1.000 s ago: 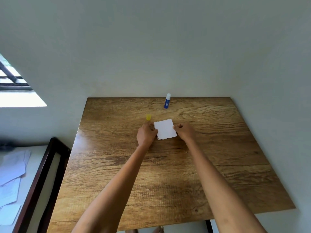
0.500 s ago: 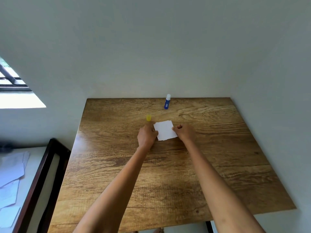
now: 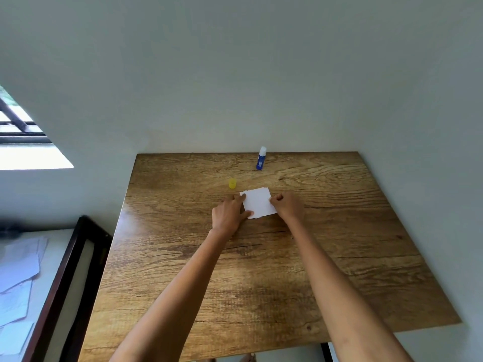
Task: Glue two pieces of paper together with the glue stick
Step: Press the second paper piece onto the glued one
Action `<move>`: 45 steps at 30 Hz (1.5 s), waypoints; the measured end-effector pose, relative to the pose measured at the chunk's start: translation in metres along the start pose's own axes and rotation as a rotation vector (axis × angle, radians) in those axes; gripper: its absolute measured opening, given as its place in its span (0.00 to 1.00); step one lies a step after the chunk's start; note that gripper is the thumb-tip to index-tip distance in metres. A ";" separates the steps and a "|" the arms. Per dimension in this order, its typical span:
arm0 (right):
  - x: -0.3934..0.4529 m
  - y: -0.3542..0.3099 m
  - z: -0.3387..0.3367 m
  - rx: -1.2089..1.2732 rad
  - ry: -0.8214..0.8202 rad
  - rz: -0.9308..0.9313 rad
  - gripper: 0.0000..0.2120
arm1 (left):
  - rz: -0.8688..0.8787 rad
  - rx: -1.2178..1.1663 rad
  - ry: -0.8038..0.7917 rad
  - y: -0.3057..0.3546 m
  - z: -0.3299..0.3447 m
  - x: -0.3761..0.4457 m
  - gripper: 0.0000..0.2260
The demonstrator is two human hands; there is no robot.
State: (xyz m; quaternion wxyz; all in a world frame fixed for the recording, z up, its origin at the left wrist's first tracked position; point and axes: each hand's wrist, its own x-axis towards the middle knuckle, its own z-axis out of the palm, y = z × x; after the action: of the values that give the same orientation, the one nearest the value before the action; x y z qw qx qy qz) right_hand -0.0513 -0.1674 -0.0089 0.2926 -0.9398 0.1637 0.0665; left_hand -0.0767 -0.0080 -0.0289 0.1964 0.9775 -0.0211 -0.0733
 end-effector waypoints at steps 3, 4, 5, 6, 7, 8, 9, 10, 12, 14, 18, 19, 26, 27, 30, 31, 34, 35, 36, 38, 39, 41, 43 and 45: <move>0.001 0.000 0.000 -0.008 -0.023 -0.002 0.10 | 0.002 0.006 -0.005 0.001 0.000 0.000 0.28; 0.001 0.000 -0.001 -0.013 -0.027 -0.006 0.10 | 0.001 0.009 -0.007 0.001 -0.001 -0.001 0.28; 0.000 0.000 -0.001 -0.020 -0.029 -0.013 0.10 | 0.000 0.013 -0.009 0.001 -0.001 0.000 0.28; 0.000 0.000 -0.001 -0.028 -0.028 -0.024 0.10 | 0.000 0.017 -0.010 0.001 -0.001 0.000 0.28; -0.001 0.000 0.000 -0.030 -0.026 -0.035 0.10 | 0.001 0.021 -0.012 0.000 -0.001 0.000 0.29; -0.002 0.000 0.000 -0.029 -0.022 -0.042 0.12 | 0.004 0.026 -0.013 0.000 -0.001 0.001 0.29; -0.003 0.000 0.000 -0.031 -0.019 -0.045 0.15 | 0.008 0.033 -0.015 0.000 -0.001 0.001 0.29; -0.003 -0.001 0.000 -0.039 -0.019 -0.046 0.17 | 0.012 0.040 -0.017 0.001 -0.001 0.001 0.29; -0.002 -0.002 0.000 -0.054 -0.028 -0.039 0.17 | 0.016 0.044 -0.026 0.001 -0.002 0.001 0.29; 0.000 -0.003 0.002 -0.053 -0.039 -0.028 0.16 | 0.012 0.027 -0.024 0.001 -0.004 0.003 0.28; 0.002 0.001 0.005 -0.049 -0.014 -0.038 0.14 | 0.009 -0.004 0.046 0.005 -0.007 0.011 0.28; 0.001 0.001 0.006 -0.049 -0.001 -0.044 0.14 | 0.018 0.006 0.047 0.007 -0.008 0.014 0.30; -0.005 0.006 0.008 0.007 0.062 -0.103 0.14 | 0.035 0.024 -0.128 0.021 -0.014 0.044 0.30; -0.006 0.007 0.008 0.020 0.059 -0.111 0.14 | 0.028 0.007 -0.155 0.022 -0.016 0.048 0.29; -0.007 0.009 0.007 0.029 0.050 -0.123 0.15 | 0.022 0.012 -0.201 0.022 -0.018 0.058 0.29; -0.007 0.010 0.007 0.030 0.051 -0.127 0.16 | 0.020 0.028 -0.212 0.023 -0.018 0.059 0.30; -0.007 0.010 0.008 0.034 0.062 -0.126 0.16 | 0.007 0.040 -0.245 0.024 -0.018 0.062 0.31; -0.007 0.010 0.008 0.039 0.061 -0.124 0.16 | 0.007 0.034 -0.255 0.025 -0.017 0.062 0.31; -0.007 0.011 0.008 0.044 0.058 -0.122 0.16 | 0.012 0.028 -0.262 0.026 -0.017 0.063 0.30; -0.007 0.011 0.007 0.050 0.050 -0.123 0.16 | 0.026 0.012 -0.263 0.027 -0.017 0.063 0.30; -0.006 0.011 0.007 0.052 0.046 -0.124 0.17 | 0.031 -0.007 -0.255 0.027 -0.017 0.063 0.29; -0.006 0.011 0.006 0.055 0.038 -0.116 0.17 | 0.026 -0.092 -0.227 0.026 -0.017 0.063 0.25; -0.005 0.011 0.005 0.061 0.030 -0.108 0.16 | -0.003 -0.250 -0.195 0.022 -0.016 0.063 0.20; -0.004 0.012 0.006 0.084 0.020 -0.107 0.15 | -0.030 -0.370 -0.164 0.018 -0.017 0.064 0.15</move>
State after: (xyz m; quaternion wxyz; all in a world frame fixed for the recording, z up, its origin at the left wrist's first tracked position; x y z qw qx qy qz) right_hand -0.0595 -0.1719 -0.0189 0.3331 -0.9347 0.1189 0.0345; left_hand -0.0112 -0.0225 -0.0155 0.3691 0.9158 -0.0085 -0.1581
